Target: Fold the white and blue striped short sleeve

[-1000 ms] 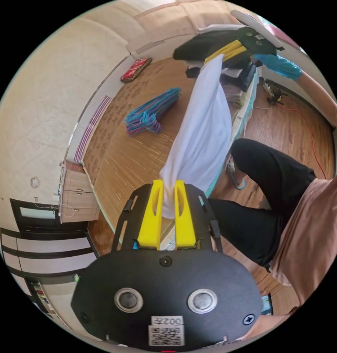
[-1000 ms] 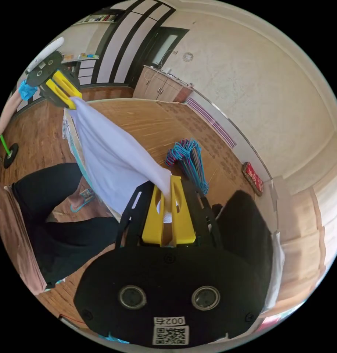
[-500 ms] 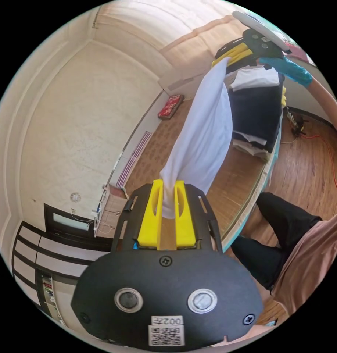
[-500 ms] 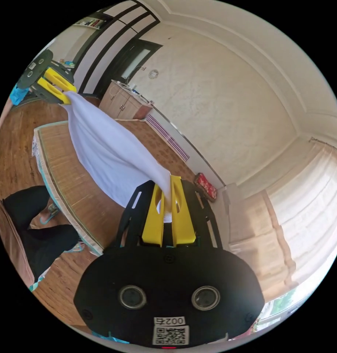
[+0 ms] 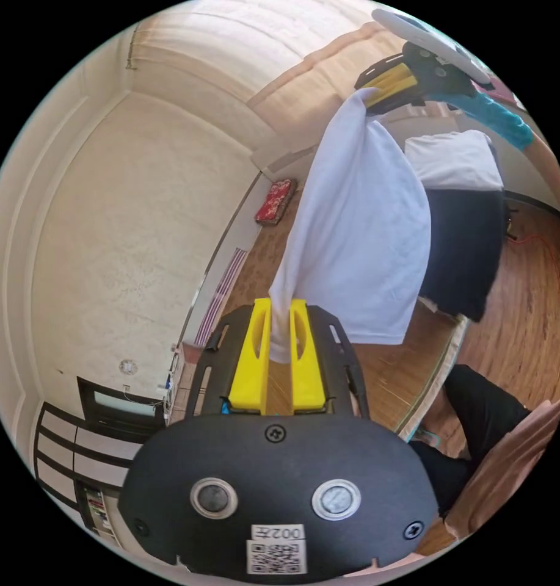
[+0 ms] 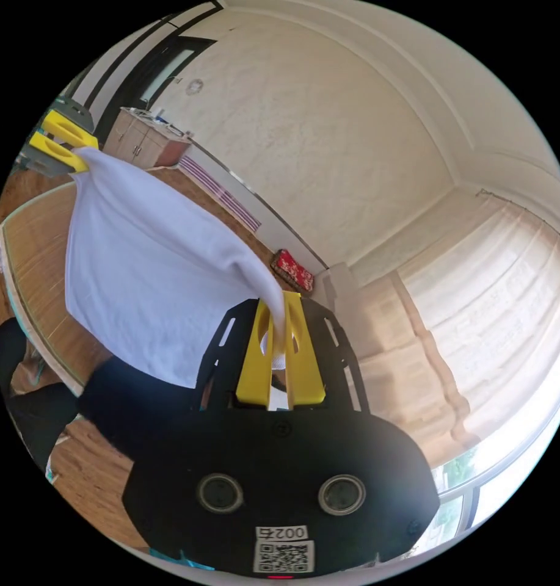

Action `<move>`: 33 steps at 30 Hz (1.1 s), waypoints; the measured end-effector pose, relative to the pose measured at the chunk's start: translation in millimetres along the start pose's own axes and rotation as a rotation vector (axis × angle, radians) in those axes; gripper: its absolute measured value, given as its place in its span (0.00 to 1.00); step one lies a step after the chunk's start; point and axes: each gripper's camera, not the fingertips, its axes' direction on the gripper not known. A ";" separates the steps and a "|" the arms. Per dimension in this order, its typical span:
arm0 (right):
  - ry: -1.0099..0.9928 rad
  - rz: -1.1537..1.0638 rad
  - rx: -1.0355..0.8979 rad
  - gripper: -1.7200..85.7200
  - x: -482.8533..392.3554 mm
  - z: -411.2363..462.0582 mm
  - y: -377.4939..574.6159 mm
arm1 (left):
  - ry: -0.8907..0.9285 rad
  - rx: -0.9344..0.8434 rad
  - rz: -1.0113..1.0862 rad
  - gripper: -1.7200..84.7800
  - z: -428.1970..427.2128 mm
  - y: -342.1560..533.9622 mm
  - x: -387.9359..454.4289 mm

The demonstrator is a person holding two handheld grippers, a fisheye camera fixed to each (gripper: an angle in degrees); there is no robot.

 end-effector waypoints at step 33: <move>0.006 0.031 -0.134 0.05 -0.2 11.5 238.2 | 0.403 0.294 0.037 0.08 90.4 9.8 178.1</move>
